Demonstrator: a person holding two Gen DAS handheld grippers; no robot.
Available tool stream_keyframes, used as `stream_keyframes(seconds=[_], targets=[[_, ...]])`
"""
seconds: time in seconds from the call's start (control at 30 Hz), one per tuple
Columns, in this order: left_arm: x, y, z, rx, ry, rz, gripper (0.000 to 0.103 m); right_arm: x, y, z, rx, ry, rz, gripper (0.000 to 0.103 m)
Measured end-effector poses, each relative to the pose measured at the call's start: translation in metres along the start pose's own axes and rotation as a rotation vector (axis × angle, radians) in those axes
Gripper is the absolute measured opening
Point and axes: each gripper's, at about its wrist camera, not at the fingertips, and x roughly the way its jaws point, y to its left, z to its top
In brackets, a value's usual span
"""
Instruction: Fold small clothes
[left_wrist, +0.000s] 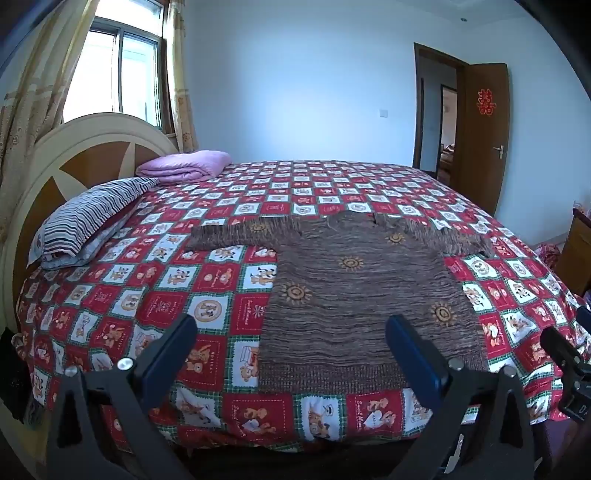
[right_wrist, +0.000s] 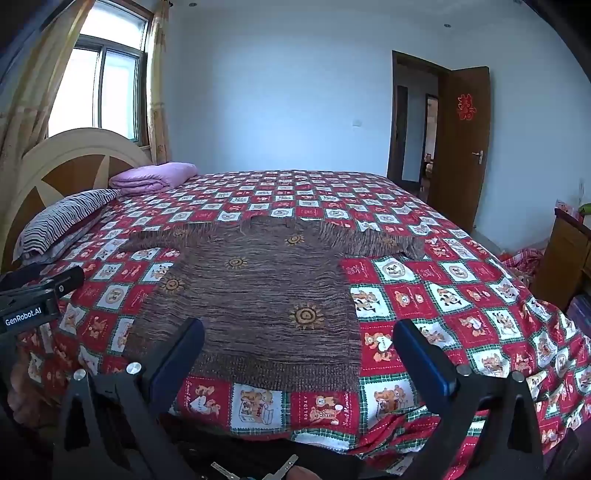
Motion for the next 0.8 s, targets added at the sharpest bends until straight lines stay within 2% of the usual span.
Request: stream_keyframes(seconds=[0.8], targets=[[0.0005,-0.0004,-0.0029,-0.005,-0.003,-0.001,0.103,0.0053,-0.0016,-0.0023,0.005,0.015,-0.001,0.102]])
